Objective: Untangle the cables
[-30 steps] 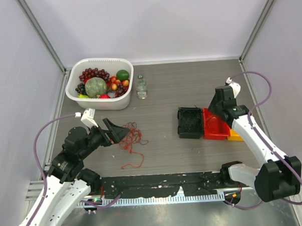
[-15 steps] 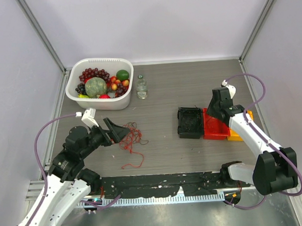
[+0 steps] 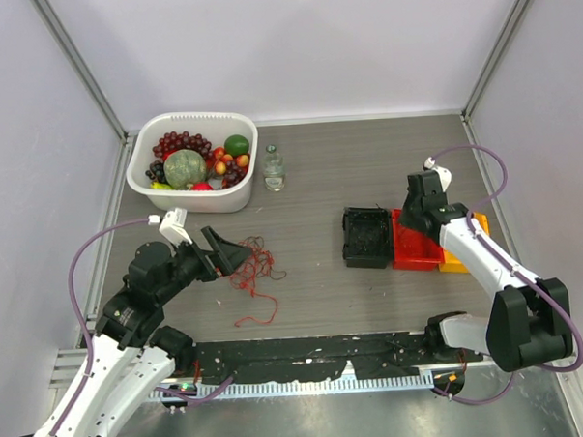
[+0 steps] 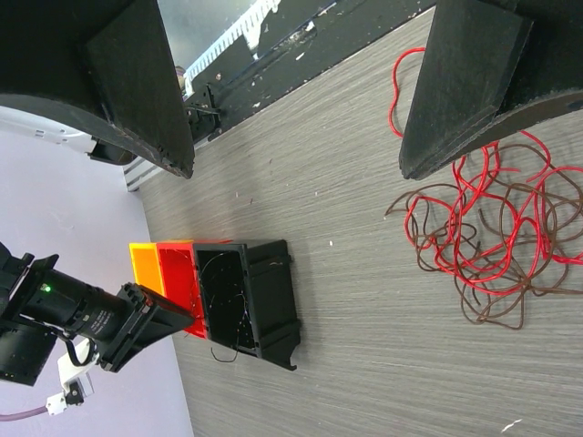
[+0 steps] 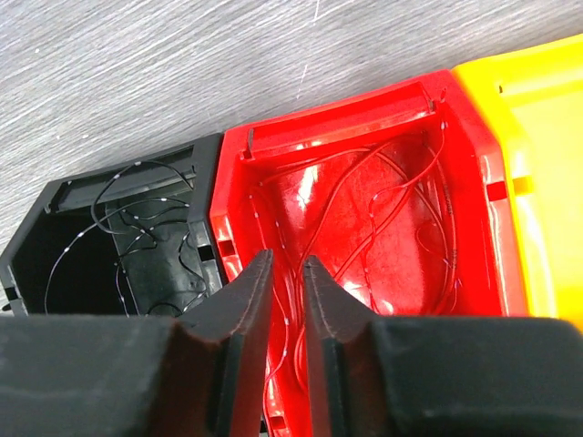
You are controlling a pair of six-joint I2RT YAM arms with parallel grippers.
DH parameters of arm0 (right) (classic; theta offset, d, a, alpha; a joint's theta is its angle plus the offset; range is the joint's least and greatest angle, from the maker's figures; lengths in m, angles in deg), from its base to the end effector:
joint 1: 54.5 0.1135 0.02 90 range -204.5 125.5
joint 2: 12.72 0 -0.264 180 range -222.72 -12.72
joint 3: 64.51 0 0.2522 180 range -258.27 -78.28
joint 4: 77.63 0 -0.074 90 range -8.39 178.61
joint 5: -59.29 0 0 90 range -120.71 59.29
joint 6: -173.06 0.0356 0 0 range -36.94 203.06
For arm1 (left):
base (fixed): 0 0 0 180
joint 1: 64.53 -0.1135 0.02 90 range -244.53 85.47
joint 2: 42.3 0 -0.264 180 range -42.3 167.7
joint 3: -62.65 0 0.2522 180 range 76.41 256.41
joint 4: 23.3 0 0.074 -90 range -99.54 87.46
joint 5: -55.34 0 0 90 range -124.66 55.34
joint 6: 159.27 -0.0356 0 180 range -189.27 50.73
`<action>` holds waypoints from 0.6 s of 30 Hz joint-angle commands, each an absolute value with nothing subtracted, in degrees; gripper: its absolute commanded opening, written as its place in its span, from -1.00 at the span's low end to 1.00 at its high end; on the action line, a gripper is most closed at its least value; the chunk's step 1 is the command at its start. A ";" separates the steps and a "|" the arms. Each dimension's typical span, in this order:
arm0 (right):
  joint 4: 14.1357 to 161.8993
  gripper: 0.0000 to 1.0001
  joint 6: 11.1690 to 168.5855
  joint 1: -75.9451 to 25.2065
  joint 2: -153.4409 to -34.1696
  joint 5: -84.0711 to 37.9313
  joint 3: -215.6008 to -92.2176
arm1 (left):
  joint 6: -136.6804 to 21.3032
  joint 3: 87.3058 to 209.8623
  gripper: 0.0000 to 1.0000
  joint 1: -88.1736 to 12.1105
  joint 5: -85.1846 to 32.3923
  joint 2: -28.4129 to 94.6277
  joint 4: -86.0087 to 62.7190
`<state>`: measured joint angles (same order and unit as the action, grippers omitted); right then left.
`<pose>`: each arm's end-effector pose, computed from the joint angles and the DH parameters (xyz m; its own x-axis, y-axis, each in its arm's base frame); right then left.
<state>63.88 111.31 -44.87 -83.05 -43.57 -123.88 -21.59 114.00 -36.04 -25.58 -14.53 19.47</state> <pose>0.2472 0.0339 0.2315 -0.6696 0.3544 -0.6527 0.3366 0.9282 0.1587 0.1033 -0.0625 0.3015 -0.6396 -0.4836 -0.5975 0.1917 0.6524 -0.7332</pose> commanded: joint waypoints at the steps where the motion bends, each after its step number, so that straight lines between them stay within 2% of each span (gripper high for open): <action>1: 65.23 -0.57 110.84 -45.09 -82.86 -45.74 -123.28 | -22.07 113.86 0.99 -36.14 -24.46 -14.35 16.91; 6: 65.41 -0.70 112.15 -45.09 -84.70 -46.35 -121.79 | -21.90 113.50 0.99 -36.14 -24.38 -14.53 16.39; 15: 66.12 -0.70 116.20 -46.06 -94.02 -43.10 -120.46 | -21.98 114.03 0.99 -36.14 -24.02 -14.87 16.83; 18: 64.01 -0.70 115.59 -46.15 -93.32 -46.42 -122.39 | -22.25 114.21 0.99 -36.14 -24.29 -15.05 17.27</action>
<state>64.71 114.46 -45.87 -94.52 -44.05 -120.45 -21.59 113.98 -36.04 -25.36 -14.55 19.43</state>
